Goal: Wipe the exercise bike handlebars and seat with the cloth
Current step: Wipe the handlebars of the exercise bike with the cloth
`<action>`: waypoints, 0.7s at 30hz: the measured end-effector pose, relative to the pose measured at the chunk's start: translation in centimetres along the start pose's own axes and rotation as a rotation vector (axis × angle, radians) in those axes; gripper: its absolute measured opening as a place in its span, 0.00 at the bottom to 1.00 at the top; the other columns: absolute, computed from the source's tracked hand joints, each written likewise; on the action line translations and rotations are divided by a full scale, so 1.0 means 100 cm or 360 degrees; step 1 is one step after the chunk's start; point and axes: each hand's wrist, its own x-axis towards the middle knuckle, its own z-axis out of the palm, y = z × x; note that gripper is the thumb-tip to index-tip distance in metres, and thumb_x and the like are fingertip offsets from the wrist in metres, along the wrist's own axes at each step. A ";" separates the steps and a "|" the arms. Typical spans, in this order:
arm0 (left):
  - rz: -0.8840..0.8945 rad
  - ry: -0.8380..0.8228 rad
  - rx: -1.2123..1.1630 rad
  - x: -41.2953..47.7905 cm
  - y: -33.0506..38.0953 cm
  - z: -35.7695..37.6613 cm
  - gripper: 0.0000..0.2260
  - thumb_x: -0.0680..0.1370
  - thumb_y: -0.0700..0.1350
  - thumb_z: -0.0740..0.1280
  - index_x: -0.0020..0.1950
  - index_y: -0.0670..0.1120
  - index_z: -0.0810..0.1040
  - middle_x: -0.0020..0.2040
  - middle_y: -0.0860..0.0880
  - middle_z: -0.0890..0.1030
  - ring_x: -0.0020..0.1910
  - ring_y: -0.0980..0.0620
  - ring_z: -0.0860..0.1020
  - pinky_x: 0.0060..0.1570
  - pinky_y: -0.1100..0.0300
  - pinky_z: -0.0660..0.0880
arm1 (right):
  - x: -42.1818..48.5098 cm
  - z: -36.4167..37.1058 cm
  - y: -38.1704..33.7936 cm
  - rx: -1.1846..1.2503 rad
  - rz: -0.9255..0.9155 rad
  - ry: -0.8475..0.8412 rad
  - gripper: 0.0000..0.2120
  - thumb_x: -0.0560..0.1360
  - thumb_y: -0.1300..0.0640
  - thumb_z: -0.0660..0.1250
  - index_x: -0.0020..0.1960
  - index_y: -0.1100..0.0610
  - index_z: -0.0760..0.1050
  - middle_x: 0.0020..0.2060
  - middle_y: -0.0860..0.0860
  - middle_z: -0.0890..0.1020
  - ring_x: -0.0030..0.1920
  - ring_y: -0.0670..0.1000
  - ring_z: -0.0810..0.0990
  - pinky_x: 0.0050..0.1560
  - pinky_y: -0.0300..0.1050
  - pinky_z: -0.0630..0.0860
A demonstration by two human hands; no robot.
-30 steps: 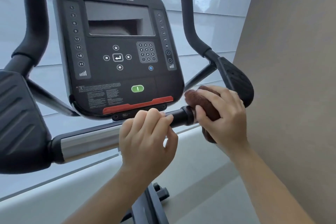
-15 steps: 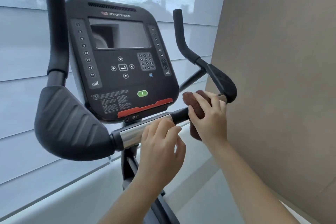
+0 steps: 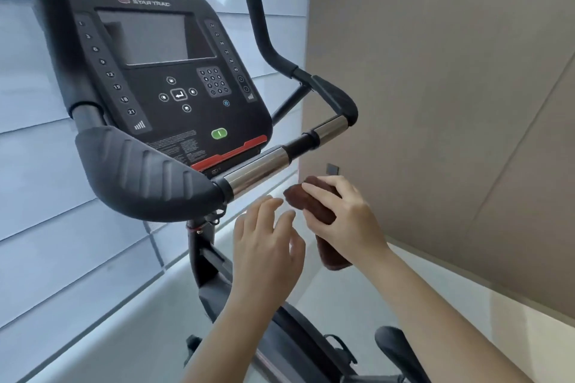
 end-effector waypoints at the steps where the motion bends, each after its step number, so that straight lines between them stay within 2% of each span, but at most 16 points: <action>1: 0.0023 -0.0021 -0.0023 -0.003 0.005 -0.001 0.10 0.67 0.37 0.70 0.48 0.40 0.81 0.52 0.41 0.80 0.54 0.40 0.77 0.52 0.47 0.73 | -0.010 -0.007 0.000 -0.0038 0.0017 0.0001 0.17 0.70 0.56 0.71 0.58 0.54 0.77 0.54 0.53 0.78 0.50 0.55 0.77 0.51 0.45 0.76; 6: 0.0202 -0.0074 -0.0185 -0.016 0.040 0.000 0.11 0.67 0.36 0.70 0.49 0.40 0.81 0.52 0.41 0.81 0.53 0.40 0.78 0.50 0.48 0.73 | -0.054 -0.046 0.006 -0.0236 0.0136 0.0063 0.17 0.69 0.55 0.70 0.58 0.52 0.77 0.54 0.51 0.78 0.49 0.55 0.77 0.49 0.43 0.73; 12: 0.0389 -0.0132 -0.0389 -0.031 0.095 0.010 0.11 0.66 0.36 0.71 0.48 0.40 0.81 0.52 0.41 0.81 0.51 0.40 0.78 0.47 0.49 0.74 | -0.111 -0.111 0.020 -0.0451 0.0397 0.0160 0.17 0.68 0.56 0.71 0.57 0.52 0.78 0.54 0.51 0.78 0.50 0.56 0.78 0.50 0.48 0.76; 21: 0.0599 -0.0381 -0.0679 -0.084 0.205 0.035 0.10 0.67 0.38 0.69 0.48 0.41 0.81 0.52 0.42 0.81 0.50 0.42 0.79 0.47 0.49 0.74 | -0.206 -0.212 0.041 -0.0622 0.0820 0.0258 0.17 0.69 0.56 0.71 0.58 0.51 0.78 0.55 0.49 0.78 0.52 0.53 0.77 0.53 0.41 0.71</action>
